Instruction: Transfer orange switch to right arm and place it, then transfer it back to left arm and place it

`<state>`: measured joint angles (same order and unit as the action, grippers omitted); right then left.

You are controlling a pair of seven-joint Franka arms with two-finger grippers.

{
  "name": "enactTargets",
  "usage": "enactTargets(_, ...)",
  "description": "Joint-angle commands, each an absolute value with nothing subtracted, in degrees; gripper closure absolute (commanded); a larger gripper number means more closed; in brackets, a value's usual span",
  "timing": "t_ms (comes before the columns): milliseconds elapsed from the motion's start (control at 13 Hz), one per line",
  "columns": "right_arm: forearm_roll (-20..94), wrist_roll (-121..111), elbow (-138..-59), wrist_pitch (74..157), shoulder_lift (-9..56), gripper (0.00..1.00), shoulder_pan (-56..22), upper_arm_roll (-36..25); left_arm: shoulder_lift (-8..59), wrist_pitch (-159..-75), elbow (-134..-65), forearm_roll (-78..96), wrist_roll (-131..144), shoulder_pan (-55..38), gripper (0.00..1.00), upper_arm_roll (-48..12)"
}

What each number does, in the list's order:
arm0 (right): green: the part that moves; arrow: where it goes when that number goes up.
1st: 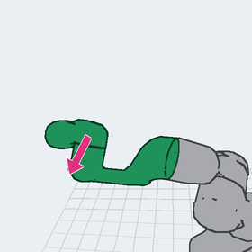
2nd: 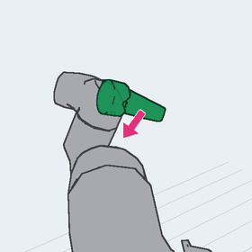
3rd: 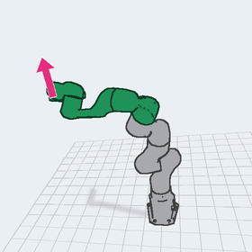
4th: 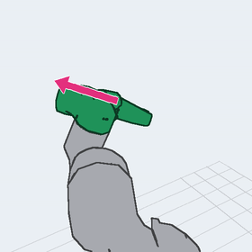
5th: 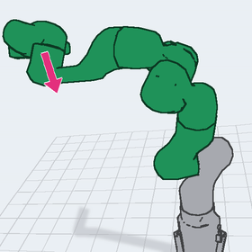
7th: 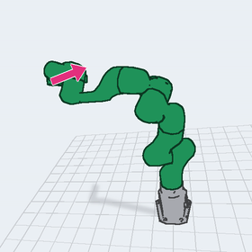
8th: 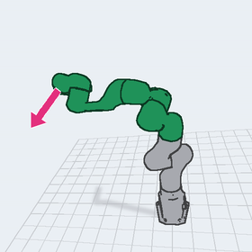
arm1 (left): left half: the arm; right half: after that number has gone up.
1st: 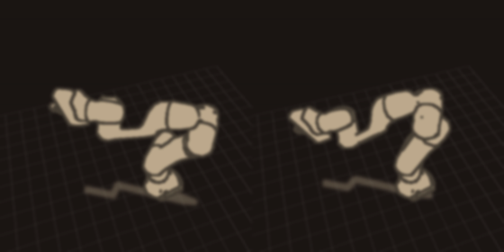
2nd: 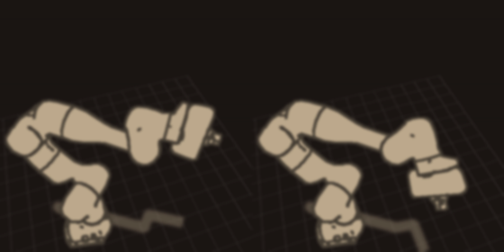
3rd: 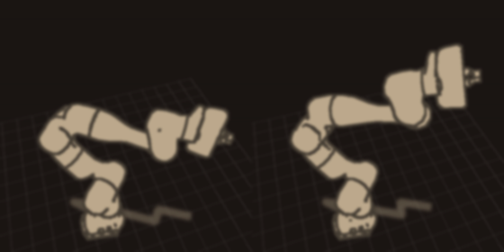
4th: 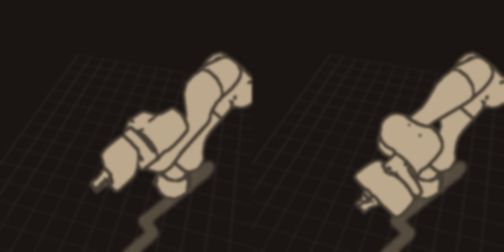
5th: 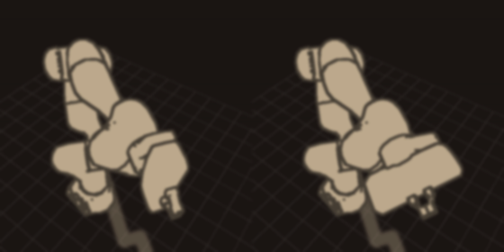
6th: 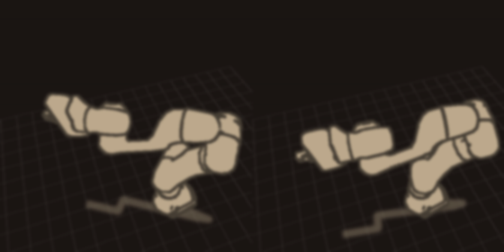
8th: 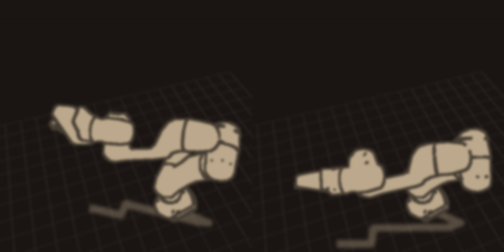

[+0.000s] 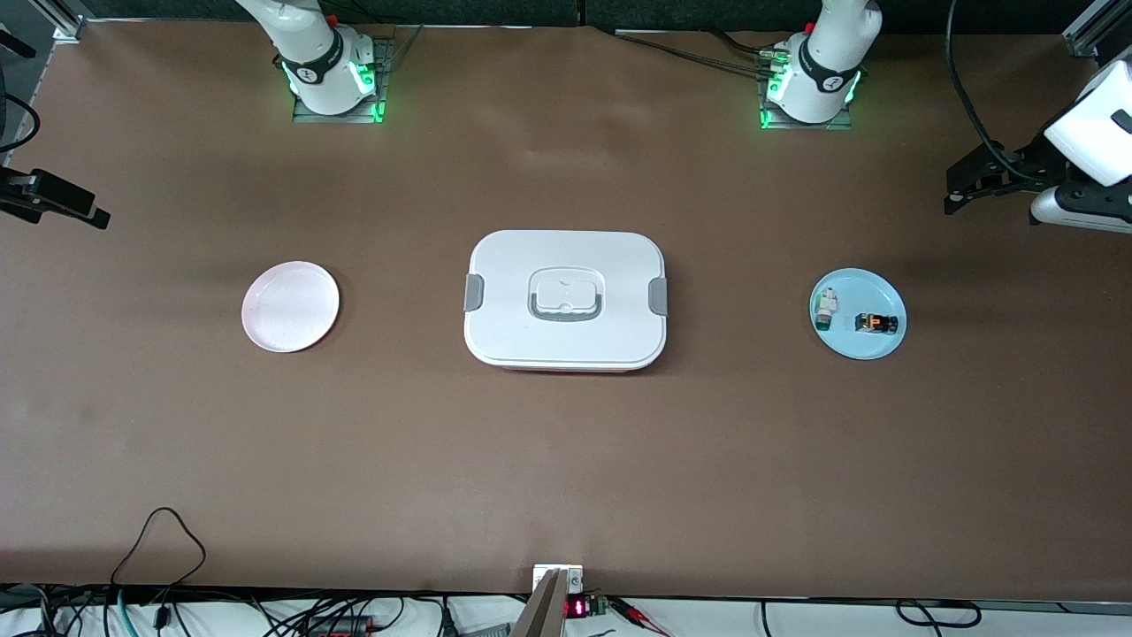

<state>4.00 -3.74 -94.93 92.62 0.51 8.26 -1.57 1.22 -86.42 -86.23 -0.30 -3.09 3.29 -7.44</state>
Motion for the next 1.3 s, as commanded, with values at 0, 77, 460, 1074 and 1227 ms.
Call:
enactTargets(0,4.1,-4.9,-94.0,91.3,0.2,0.0,8.7,-1.5,1.2,-86.2,-85.8,0.4,-2.7,3.6,0.0,-7.6)
enactTargets(77,4.2,-4.9,-93.8,91.4,0.2,0.0,8.7,-1.5,1.2,-86.0,-85.8,0.4,-2.7,3.6,0.0,-7.6)
enactTargets(460,4.3,-4.9,-91.7,90.5,0.3,0.0,8.7,-1.5,1.3,-83.4,-85.3,0.2,-0.9,3.1,0.0,-7.6)
enactTargets(1074,4.0,-4.6,-91.2,89.6,0.3,0.0,8.5,-1.3,3.2,-71.2,-85.1,0.0,3.0,2.5,0.0,-10.1)
enactTargets(1227,3.6,-4.6,-91.2,89.5,0.3,0.0,8.6,-1.4,3.4,-68.7,-85.4,-0.4,2.7,2.9,0.0,-10.0)
